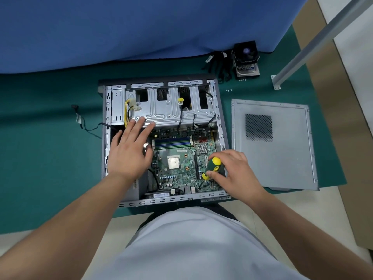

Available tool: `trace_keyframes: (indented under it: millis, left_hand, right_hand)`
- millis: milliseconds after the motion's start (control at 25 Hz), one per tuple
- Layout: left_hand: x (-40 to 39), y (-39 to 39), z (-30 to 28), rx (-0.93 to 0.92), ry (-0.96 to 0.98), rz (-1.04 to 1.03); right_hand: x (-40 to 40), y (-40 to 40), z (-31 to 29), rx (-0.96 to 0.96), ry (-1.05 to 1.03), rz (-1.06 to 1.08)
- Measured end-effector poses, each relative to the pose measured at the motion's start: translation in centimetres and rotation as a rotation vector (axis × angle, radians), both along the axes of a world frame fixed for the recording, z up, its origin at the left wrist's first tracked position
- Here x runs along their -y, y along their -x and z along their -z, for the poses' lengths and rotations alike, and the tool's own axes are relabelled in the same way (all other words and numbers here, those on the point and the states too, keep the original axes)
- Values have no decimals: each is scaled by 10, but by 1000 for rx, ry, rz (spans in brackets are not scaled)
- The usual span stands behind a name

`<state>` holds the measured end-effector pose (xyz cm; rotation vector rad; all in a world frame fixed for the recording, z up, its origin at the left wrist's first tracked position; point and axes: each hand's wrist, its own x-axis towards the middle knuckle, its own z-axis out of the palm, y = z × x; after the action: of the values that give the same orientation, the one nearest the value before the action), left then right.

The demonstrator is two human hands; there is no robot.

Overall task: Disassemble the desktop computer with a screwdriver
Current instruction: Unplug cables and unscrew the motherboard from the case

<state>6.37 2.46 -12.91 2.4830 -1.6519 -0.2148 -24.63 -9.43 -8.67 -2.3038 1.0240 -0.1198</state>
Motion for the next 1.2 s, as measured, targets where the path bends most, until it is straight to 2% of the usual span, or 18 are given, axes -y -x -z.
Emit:
trace_keyframes:
  millis: [240, 440, 560, 680, 840, 960, 1120, 1200]
  left_hand:
    - [0, 0, 0, -2, 3, 0]
    - [0, 0, 0, -1, 8, 1]
    - [0, -1, 0, 0, 16, -4]
    - [0, -1, 0, -1, 11, -2]
    - [-1, -1, 2, 1, 5, -5]
    - [-1, -1, 2, -9, 2, -6]
    - [-1, -1, 2, -17, -2, -11]
    - [-1, -1, 1, -25, -8, -15]
  right_hand:
    - [2, 1, -5, -26, 33, -95]
    - [13, -12, -23, -162, -38, -465]
    - [11, -25, -33, -234, 108, -609]
    - [11, -38, -41, -337, 263, -599]
    - [9, -39, -46, -314, 261, -704]
    - [8, -35, -48, -384, 311, -614]
    - [6, -29, -47, -326, 314, -669]
    - [6, -28, -50, -375, 305, -641]
